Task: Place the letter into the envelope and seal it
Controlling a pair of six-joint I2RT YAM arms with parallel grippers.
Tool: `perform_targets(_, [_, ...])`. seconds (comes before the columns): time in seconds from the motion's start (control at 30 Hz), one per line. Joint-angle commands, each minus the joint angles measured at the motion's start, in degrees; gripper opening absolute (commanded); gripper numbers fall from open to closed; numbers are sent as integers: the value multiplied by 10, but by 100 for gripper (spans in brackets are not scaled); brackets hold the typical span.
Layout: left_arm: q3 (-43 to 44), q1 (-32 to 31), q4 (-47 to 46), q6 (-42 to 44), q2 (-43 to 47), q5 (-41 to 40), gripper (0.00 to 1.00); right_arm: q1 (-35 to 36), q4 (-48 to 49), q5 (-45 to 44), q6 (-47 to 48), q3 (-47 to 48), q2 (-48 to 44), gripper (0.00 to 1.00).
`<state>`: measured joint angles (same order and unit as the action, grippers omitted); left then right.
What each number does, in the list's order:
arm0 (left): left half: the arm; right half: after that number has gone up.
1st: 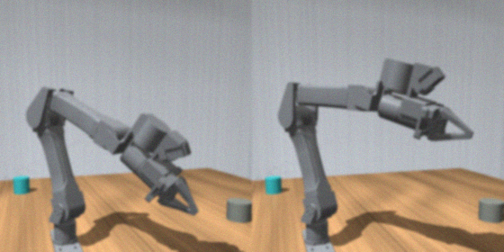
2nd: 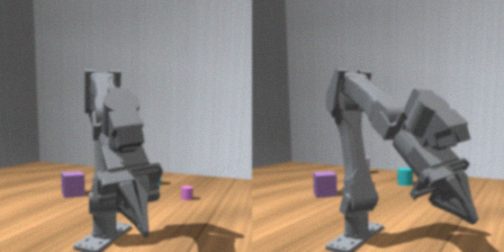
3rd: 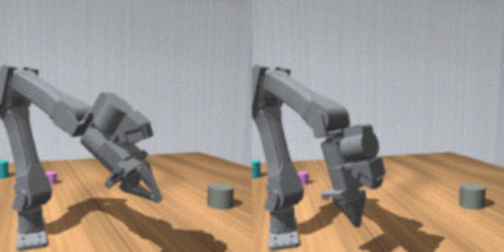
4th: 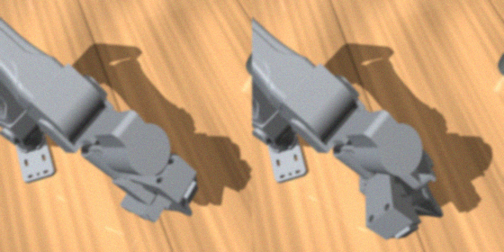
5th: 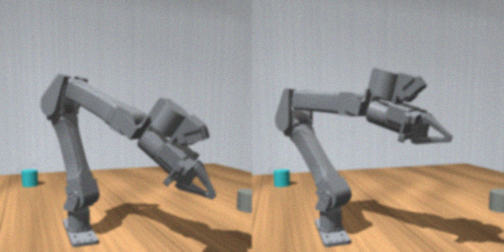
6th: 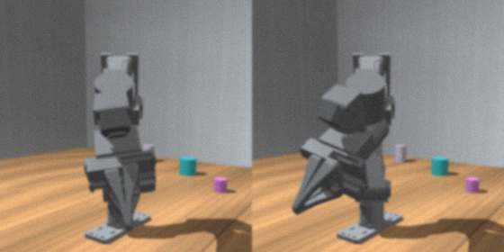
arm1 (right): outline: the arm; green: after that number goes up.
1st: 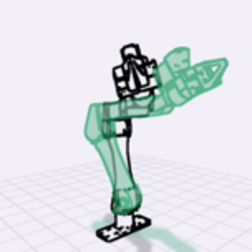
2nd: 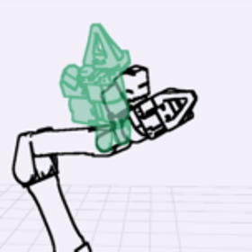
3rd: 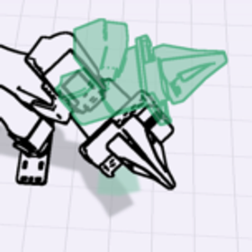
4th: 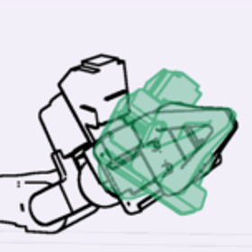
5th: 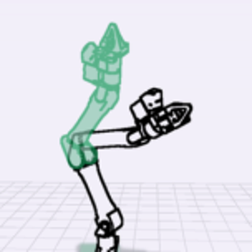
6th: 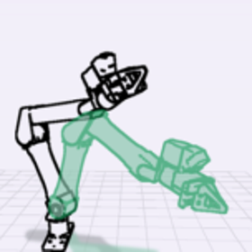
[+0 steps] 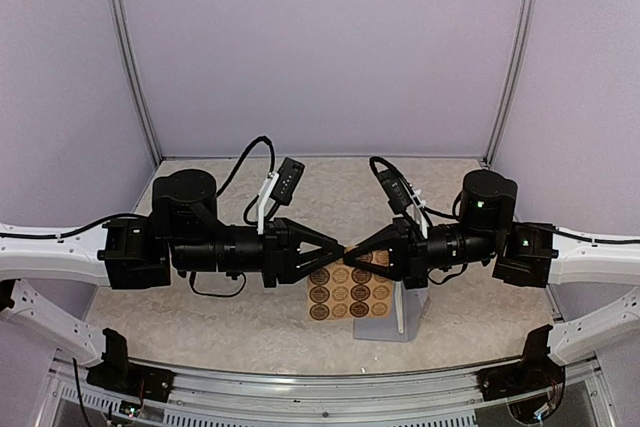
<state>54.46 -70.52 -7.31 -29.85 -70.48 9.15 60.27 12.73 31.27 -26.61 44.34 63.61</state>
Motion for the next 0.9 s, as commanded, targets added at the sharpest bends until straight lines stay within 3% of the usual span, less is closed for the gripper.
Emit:
perform_targets(0.0, [-12,2,-22,-2,0,15,27,7,10,-13,4,8,2,0])
perform_targets(0.43, [-18,2,-22,0,9,-9,18,7,-3,-28,1,11,8,0])
perform_targets(0.87, [-20,3,-12,-2,13,-27,19,7,-12,-32,0,17,17,0])
